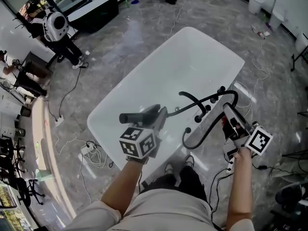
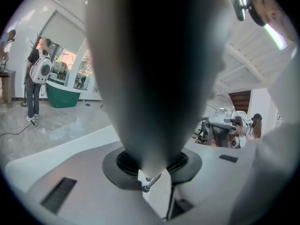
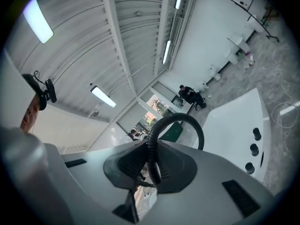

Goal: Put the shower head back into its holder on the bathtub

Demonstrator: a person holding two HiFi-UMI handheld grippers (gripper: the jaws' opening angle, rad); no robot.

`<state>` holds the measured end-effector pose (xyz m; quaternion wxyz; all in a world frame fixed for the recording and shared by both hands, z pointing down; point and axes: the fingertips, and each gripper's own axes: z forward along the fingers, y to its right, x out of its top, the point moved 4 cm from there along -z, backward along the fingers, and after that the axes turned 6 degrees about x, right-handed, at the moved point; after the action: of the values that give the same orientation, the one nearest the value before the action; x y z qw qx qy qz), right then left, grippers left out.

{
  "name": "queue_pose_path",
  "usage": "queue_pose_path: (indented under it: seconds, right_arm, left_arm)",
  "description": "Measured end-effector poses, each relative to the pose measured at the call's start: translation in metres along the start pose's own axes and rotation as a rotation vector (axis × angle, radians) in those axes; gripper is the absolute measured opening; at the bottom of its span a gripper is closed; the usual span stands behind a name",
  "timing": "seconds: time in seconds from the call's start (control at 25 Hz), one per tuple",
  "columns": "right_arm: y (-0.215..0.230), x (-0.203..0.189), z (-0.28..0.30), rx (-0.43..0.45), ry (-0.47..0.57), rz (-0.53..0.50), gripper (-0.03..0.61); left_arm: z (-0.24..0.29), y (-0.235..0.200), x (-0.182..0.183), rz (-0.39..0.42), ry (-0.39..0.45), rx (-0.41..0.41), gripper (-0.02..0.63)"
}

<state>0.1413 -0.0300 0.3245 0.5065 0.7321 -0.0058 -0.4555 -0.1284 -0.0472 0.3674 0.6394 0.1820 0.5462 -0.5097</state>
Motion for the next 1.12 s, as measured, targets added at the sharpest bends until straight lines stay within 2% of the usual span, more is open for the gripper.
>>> queue_pose_path:
  seconds: [0.12,0.2,0.28,0.36,0.52,0.6,0.68,0.88,1.04,1.12]
  right_arm:
    - [-0.016,0.024,0.010,0.005,-0.010,-0.175,0.064]
    - [-0.023,0.062,0.025,-0.003,-0.031,-0.292,0.064]
    - [-0.029,0.098,0.043,0.001,-0.033,-0.342,0.064]
    - [-0.033,0.113,0.057,0.031,-0.012,-0.314,0.064]
    - [-0.026,0.114,0.064,0.118,0.073,-0.200,0.064]
    - [-0.022,0.111,0.064,0.155,0.097,-0.206,0.064]
    - [-0.016,0.108,0.067,0.184,0.075,-0.222,0.064]
    - [0.009,0.104,0.067,0.147,-0.035,-0.256,0.064]
    - [0.030,0.106,0.065,0.107,-0.041,-0.265,0.064]
    - [0.028,0.107,0.070,0.130,-0.042,-0.305,0.064]
  left_arm:
    - [-0.004,0.007,0.001,0.011,0.030,0.000,0.101]
    - [0.006,0.016,0.023,0.007,0.048,-0.003,0.101]
    - [0.018,0.021,0.047,-0.001,0.063,-0.006,0.101]
    - [0.022,0.021,0.057,-0.005,0.077,-0.003,0.101]
    - [0.023,0.024,0.047,0.001,0.101,0.014,0.101]
    - [0.025,0.027,0.039,0.004,0.108,0.024,0.101]
    - [0.029,0.031,0.036,0.008,0.106,0.037,0.101]
    - [0.040,0.032,0.034,-0.001,0.089,0.065,0.101]
    - [0.039,0.029,0.028,0.004,0.109,0.077,0.101]
    - [0.041,0.032,0.026,0.020,0.119,0.082,0.101]
